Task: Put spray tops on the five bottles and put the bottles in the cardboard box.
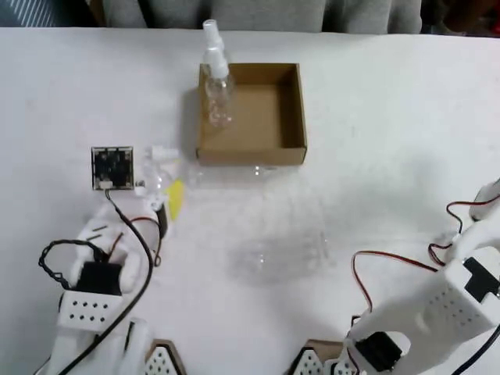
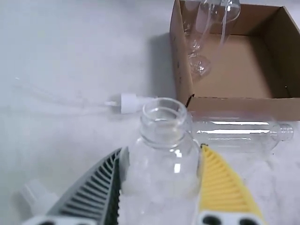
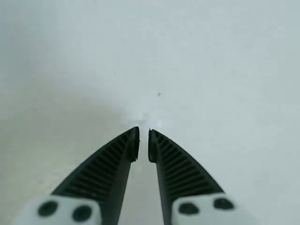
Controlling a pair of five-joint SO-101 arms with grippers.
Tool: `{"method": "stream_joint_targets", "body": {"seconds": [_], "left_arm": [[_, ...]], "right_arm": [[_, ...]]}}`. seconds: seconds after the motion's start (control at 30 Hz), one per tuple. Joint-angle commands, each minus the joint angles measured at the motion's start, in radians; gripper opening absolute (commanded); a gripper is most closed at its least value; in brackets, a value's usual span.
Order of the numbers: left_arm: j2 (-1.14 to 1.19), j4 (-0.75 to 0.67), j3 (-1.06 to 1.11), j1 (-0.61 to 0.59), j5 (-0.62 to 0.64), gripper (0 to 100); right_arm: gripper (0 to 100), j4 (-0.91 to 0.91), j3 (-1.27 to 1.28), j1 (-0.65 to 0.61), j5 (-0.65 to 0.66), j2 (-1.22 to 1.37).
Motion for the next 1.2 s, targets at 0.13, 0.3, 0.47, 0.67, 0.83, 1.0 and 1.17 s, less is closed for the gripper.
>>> {"method": "stream_joint_targets", "body": {"seconds": [0.13,0.3,0.47,0.67,0.83,1.0,1.17], "left_arm": [[-0.021,-0.029,-0.011,-0.004,-0.012,2],[-0.021,-0.026,-0.009,-0.008,-0.012,2],[-0.019,-0.025,-0.008,-0.005,-0.012,2],[-0.024,-0.031,0.006,-0.002,-0.043,2],[-0.024,-0.031,0.008,-0.002,-0.097,2],[-0.024,-0.031,0.008,-0.002,-0.097,2],[-0.024,-0.031,0.009,-0.002,-0.098,2]], "right_arm": [[9.1,0.081,0.104,0.016,-0.112,-0.185],[15.2,-0.065,0.275,-0.025,-0.259,-0.266],[15.6,-0.188,0.359,-0.073,-0.460,-0.286],[15.6,-0.282,0.427,-0.087,-0.595,-0.285],[15.6,-0.371,0.508,-0.087,-0.597,-0.283],[15.5,-0.401,0.516,-0.101,-0.595,-0.265],[14.4,-0.398,0.443,-0.111,-0.575,-0.140]]}}
